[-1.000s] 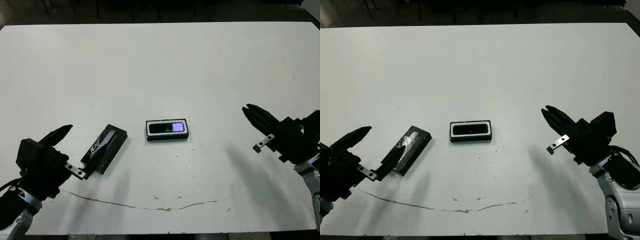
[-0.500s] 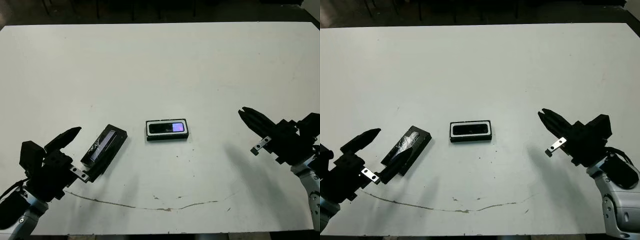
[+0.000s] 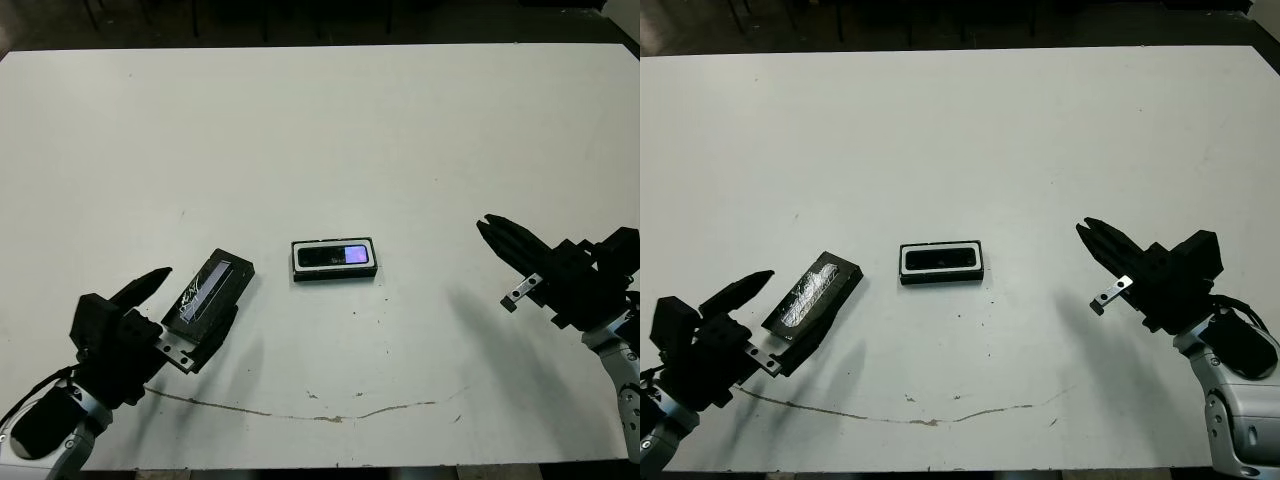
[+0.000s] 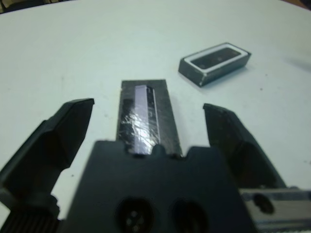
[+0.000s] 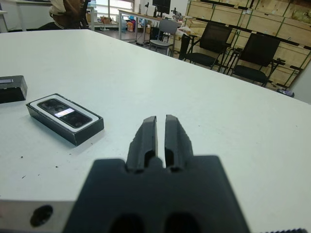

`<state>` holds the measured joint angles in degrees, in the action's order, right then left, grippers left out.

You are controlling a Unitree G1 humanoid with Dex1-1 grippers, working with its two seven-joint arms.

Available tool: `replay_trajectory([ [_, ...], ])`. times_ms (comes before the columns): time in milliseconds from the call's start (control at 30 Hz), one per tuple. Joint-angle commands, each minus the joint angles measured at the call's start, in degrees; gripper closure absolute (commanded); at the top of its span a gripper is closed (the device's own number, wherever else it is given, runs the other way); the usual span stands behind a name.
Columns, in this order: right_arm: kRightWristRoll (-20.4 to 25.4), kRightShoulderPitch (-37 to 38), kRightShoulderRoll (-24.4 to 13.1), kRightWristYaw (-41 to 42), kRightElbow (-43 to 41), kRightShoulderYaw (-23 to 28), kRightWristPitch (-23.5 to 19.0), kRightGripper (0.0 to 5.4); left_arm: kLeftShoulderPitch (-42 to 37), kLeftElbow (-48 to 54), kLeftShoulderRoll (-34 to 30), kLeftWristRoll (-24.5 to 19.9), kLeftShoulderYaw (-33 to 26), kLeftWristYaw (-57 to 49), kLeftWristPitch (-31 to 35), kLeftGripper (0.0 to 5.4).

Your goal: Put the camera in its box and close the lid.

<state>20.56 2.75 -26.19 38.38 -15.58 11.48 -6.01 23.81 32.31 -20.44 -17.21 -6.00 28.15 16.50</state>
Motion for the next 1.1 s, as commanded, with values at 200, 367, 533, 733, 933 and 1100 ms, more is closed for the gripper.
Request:
replay_trajectory([
  [200,0.3,0.9,-0.5,0.9,2.1,-0.3,0.8,5.4,1.3,-2.3,-0.2,2.9,2.1,-1.5,-1.0,0.01],
  [367,0.3,1.0,-0.5,0.8,2.0,-0.3,1.0,5.4,0.5,-3.8,-0.3,0.5,2.1,-0.1,0.3,0.01],
  [533,0.2,1.5,-0.7,0.5,1.1,-0.3,0.4,5.4,0.4,-6.1,1.6,2.2,2.8,-2.7,-2.2,0.01],
  [733,0.0,1.8,-1.0,-0.1,0.8,-0.3,0.0,5.4,-0.8,-8.7,2.7,2.1,3.1,-4.9,-0.4,0.01],
  [933,-0.7,2.2,-1.2,-0.8,-0.1,-0.5,-0.1,5.4,-2.3,-12.4,2.5,2.3,4.2,-4.1,-0.9,0.01],
  [1100,-0.6,2.5,-1.5,-1.2,-0.5,-0.6,-0.8,5.4,-2.5,-12.5,2.5,3.7,6.1,-4.6,-2.2,0.63],
])
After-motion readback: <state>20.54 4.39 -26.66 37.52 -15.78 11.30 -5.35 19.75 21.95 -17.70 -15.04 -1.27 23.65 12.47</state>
